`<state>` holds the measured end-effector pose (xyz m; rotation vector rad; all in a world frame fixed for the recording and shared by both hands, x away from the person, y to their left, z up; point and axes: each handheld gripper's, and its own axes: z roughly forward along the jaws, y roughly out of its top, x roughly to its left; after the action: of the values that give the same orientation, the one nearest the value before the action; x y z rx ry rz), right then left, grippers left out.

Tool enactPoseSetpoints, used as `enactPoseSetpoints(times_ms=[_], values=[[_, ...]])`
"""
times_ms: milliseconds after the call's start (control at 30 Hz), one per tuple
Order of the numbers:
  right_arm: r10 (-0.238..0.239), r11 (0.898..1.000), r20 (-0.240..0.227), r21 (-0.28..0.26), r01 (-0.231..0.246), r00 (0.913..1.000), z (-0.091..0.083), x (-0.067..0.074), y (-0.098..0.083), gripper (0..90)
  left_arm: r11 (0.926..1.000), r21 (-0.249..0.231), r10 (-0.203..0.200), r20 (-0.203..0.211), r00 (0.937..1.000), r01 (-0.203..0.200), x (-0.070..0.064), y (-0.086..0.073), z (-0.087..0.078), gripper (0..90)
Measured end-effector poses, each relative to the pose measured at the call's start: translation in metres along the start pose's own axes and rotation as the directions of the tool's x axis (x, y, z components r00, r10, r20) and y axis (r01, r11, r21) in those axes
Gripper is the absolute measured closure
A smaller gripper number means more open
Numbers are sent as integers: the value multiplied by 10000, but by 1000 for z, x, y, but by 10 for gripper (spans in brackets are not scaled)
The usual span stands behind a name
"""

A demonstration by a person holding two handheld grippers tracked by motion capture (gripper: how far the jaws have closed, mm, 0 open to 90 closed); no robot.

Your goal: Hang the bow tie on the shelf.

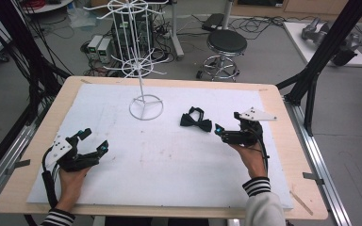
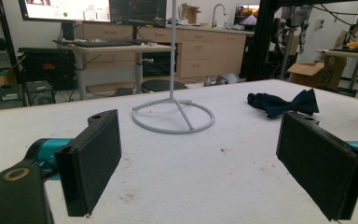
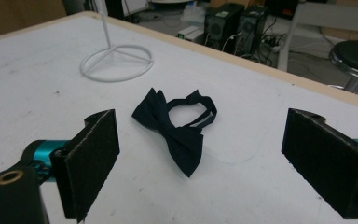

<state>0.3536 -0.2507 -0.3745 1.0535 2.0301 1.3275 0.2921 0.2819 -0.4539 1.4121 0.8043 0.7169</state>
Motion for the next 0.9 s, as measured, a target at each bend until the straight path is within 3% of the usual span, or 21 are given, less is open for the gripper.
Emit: enactPoseSetpoints(times_ms=[167, 633, 700, 767, 800, 900], values=[[-187, 9984, -265, 525, 201, 9995, 10, -2, 10, 102, 10000, -9, 13, 12, 10000, -13, 0, 0, 0, 143], [123, 9877, -649, 1563, -20, 9978, 42, -9, 21, 103, 10000, -7, -3, -40, 10000, 3, 0, 0, 0, 143], [294, 9804, -798, 1963, -132, 9964, 51, -11, 24, 102, 10000, -8, -14, -49, 10000, 14, 0, 0, 0, 143], [336, 9789, -833, 2037, -160, 9960, 52, -11, 24, 102, 10000, 13, 26, -37, 10000, -26, 0, 0, 0, 143], [497, 9719, -932, 2338, -267, 9944, 60, -13, 25, 103, 10000, 11, 32, -34, 10000, -32, 0, 0, 0, 143], [482, 9675, -977, 2520, -222, 9941, 66, -14, 25, 103, 10000, 16, 36, -39, 10000, -36, 0, 0, 0, 143]])
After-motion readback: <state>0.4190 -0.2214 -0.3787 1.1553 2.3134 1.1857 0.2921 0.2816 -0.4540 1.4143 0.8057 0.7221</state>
